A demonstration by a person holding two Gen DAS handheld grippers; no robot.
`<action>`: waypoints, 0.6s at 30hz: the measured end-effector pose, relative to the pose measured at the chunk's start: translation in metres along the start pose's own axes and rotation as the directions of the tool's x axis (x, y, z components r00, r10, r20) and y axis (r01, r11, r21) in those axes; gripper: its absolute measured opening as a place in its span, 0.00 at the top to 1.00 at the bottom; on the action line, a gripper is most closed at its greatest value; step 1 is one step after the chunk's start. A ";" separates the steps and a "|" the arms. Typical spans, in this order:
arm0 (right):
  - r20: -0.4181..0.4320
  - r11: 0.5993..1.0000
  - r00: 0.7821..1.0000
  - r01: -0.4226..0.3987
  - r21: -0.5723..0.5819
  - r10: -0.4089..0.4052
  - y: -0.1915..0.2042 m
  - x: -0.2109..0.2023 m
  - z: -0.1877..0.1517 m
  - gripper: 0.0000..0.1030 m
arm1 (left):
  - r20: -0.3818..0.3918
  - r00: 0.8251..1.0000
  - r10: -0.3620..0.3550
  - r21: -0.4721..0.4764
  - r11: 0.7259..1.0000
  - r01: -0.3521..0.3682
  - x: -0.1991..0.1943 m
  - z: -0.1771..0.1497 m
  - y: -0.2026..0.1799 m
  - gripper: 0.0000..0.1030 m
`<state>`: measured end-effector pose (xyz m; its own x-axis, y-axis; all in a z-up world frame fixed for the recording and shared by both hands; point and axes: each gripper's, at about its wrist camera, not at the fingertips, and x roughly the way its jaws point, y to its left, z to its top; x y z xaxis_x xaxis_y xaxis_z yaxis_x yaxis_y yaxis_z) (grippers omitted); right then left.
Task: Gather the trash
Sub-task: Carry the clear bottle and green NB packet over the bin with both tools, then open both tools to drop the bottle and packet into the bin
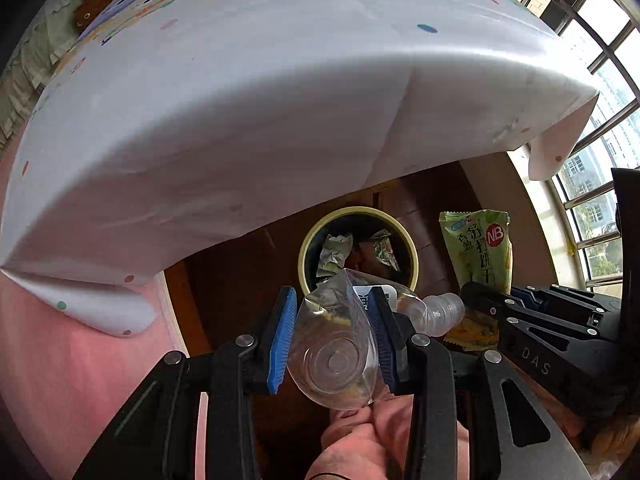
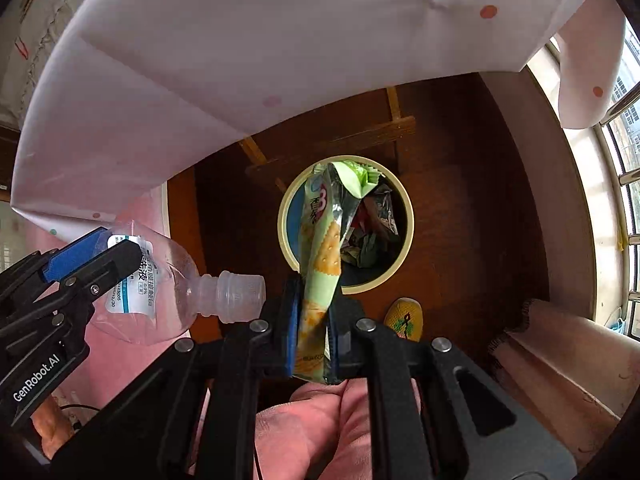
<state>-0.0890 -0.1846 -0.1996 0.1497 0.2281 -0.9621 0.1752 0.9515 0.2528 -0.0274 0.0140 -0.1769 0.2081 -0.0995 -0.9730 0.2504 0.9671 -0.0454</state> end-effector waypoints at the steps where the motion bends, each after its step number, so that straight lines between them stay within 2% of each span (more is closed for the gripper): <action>1: -0.006 1.000 1.000 0.003 -0.004 -0.003 -0.007 0.016 -0.001 0.91 | -0.002 1.000 0.005 -0.009 1.000 -0.005 0.017 -0.003 -0.002 0.64; 7: -0.034 0.999 0.999 0.008 -0.038 -0.009 -0.036 0.092 0.006 0.90 | -0.007 1.000 0.010 -0.058 0.998 -0.010 0.106 -0.001 -0.010 0.64; 10: -0.048 0.998 0.999 0.021 -0.067 -0.024 -0.042 0.120 0.018 0.78 | -0.009 1.000 0.010 -0.069 0.998 -0.011 0.133 -0.001 -0.013 0.61; 11: -0.052 0.997 0.998 0.021 -0.077 -0.025 -0.043 0.128 0.021 0.70 | -0.013 1.000 0.006 -0.071 0.997 -0.007 0.139 -0.001 -0.012 0.56; 12: -0.056 0.996 0.998 0.022 -0.084 -0.027 -0.045 0.134 0.023 0.62 | -0.018 1.000 0.005 -0.071 0.997 -0.006 0.146 -0.002 -0.012 0.42; 13: -0.057 0.996 0.998 0.022 -0.090 -0.027 -0.047 0.138 0.025 0.47 | -0.022 1.000 0.005 -0.069 0.998 -0.007 0.151 -0.003 -0.011 0.33; 14: -0.052 0.995 0.998 0.016 -0.094 -0.021 -0.048 0.140 0.027 0.43 | -0.022 1.000 0.005 -0.067 0.998 -0.006 0.155 -0.003 -0.010 0.23; 18: -0.041 0.994 0.999 0.008 -0.109 -0.012 -0.049 0.142 0.039 0.43 | -0.016 0.999 0.040 -0.059 0.997 -0.041 0.161 0.001 -0.003 0.18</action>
<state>-0.0383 -0.2066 -0.3449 0.1078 0.2246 -0.9685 0.0689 0.9701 0.2326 0.0065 -0.0057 -0.3333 0.2029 -0.0567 -0.9776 0.1850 0.9826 -0.0186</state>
